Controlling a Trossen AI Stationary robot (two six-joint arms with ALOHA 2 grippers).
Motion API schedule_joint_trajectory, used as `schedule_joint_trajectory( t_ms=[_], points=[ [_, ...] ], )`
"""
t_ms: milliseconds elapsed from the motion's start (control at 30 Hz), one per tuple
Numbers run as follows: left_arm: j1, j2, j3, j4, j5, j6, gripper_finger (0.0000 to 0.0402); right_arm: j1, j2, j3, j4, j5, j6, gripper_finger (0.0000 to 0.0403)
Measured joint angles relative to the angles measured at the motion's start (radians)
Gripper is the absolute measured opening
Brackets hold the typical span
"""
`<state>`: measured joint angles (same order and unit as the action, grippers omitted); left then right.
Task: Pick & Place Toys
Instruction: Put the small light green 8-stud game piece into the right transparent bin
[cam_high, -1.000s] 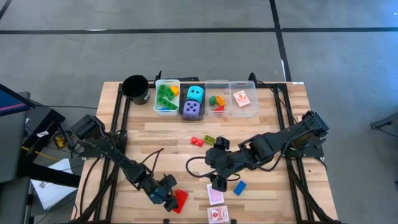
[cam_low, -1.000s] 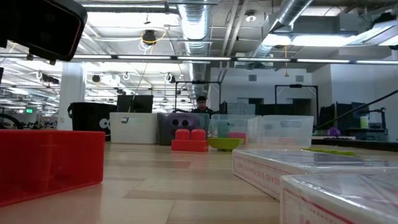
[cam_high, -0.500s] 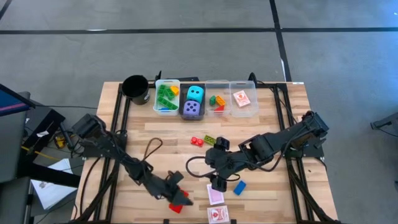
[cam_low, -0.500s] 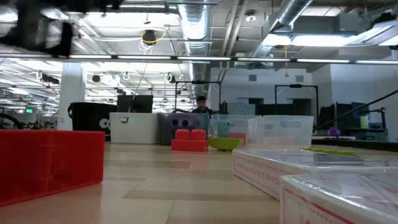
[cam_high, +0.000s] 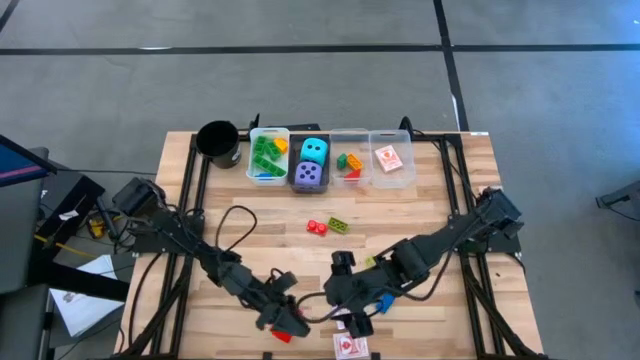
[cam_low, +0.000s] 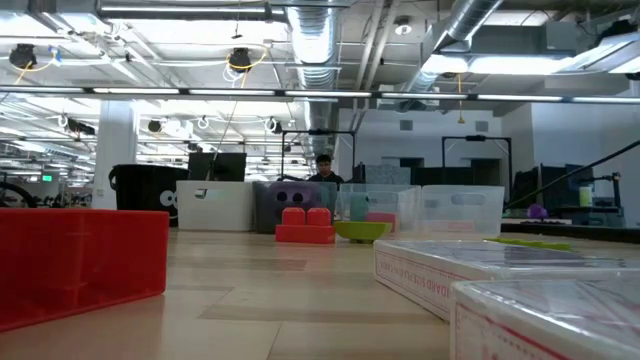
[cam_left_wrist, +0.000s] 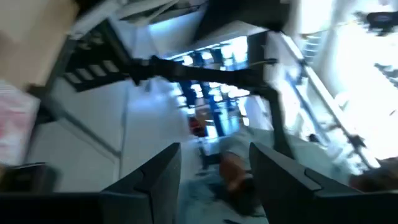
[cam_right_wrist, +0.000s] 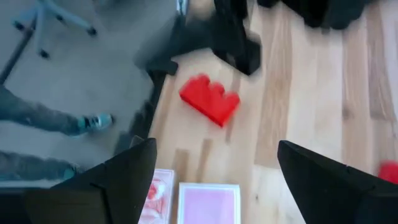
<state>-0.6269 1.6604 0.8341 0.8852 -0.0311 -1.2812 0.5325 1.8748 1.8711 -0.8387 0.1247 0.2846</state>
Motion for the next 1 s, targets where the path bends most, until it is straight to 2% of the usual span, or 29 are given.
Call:
schedule_joint_trajectory(
  t_ms=[100, 233, 333, 433, 633, 767, 900, 1000],
  points=[
    [-0.021, -0.045, 0.002, 0.001, -0.016, 0.018, 0.0177, -0.003, 0.020, 0.007, 0.040, 0.005, 0.002, 0.0328],
    [-0.039, -0.110, 0.002, 0.000, -0.077, 0.081, 0.0169, 0.002, 0.019, 0.004, -0.014, 0.062, -0.001, 0.0328],
    [-0.037, -0.165, 0.003, 0.010, -0.145, 0.157, 0.0163, -0.014, 0.014, 0.005, -0.131, 0.153, 0.021, 0.0328],
    [-0.035, -0.215, 0.003, 0.006, -0.222, 0.254, 0.0160, -0.049, 0.019, 0.000, -0.206, 0.175, 0.045, 0.0328],
    [-0.035, -0.292, 0.003, 0.005, -0.310, 0.374, 0.0159, -0.145, 0.030, -0.090, -0.111, 0.090, 0.005, 0.0328],
    [-0.050, -0.314, 0.002, 0.005, -0.318, 0.386, 0.0159, -0.233, 0.028, -0.177, -0.071, 0.001, 0.034, 0.0328],
    [-0.069, -0.314, 0.002, 0.003, -0.329, 0.408, 0.0160, -0.333, 0.029, -0.237, -0.073, -0.034, 0.038, 0.0328],
    [-0.070, -0.311, 0.002, 0.007, -0.412, 0.468, 0.0159, -0.411, 0.028, -0.271, -0.087, -0.058, 0.040, 0.0328]
  ],
)
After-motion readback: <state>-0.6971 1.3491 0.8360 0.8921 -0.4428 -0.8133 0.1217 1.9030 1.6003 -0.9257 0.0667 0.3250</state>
